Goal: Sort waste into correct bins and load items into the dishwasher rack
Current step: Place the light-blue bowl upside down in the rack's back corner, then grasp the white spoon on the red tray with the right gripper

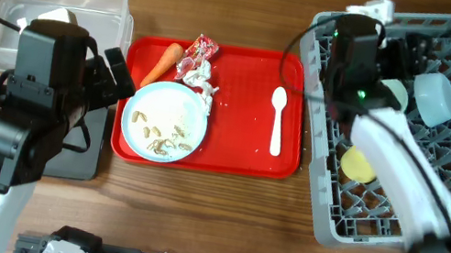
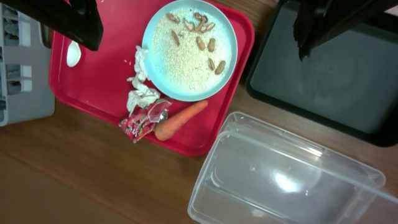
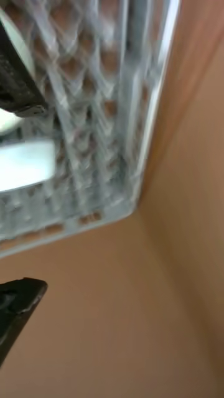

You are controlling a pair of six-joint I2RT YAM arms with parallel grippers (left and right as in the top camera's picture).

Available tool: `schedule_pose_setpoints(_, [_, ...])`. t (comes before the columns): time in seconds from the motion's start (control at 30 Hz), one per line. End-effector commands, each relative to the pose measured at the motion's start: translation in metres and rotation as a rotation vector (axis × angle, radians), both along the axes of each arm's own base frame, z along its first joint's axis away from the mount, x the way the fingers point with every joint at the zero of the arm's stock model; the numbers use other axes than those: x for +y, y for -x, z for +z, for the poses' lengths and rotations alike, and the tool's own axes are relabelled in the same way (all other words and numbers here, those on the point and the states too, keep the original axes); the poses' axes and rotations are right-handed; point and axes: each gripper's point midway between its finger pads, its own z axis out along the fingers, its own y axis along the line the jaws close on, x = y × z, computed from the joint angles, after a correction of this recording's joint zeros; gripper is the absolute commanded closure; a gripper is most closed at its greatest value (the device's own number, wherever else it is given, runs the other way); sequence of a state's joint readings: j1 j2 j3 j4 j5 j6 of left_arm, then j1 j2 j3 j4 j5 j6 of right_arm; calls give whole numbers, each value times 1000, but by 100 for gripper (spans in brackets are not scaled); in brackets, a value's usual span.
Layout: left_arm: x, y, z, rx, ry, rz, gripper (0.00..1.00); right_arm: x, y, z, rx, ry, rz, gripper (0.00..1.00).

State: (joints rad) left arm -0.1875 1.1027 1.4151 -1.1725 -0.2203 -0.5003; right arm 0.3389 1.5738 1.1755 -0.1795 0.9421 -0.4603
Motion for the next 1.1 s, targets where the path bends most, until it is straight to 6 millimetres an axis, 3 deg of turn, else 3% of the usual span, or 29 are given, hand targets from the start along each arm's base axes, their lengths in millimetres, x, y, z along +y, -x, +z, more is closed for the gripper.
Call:
schedule_pose_setpoints(0.0, [4, -1, 3, -8, -5, 22, 0, 93, 28, 16, -1, -459, 381, 13])
schedule_pose_setpoints(0.1, [4, -1, 3, -8, -5, 22, 0, 145, 73, 32, 61, -747, 567, 0])
schedule_pose_setpoints(0.2, [4, -1, 3, -8, -5, 22, 0, 173, 120, 64, 76, -984, 689, 0])
schedule_pose_setpoints(0.4, [4, -1, 3, -8, -5, 22, 0, 174, 182, 128, -10, -1340, 746, 1])
schedule_pose_setpoints(0.5, [4, -1, 3, -8, -5, 22, 0, 156, 207, 134, -29, -1381, 711, 0])
schedule_pose_setpoints(0.67, [4, -1, 3, -8, -5, 22, 0, 126, 225, 130, -75, -1296, 656, 0])
schedule_pose_setpoints(0.83, [4, -1, 3, -8, -5, 22, 0, 120, 233, 119, -36, -1279, 628, 0])
schedule_pose_setpoints(0.97, [4, -1, 3, -8, -5, 22, 0, 123, 230, 110, -9, -1372, 534, 0])
schedule_pose_setpoints(1.07, [4, -1, 3, -8, -5, 22, 0, 139, 203, 126, -82, -1418, 578, 1])
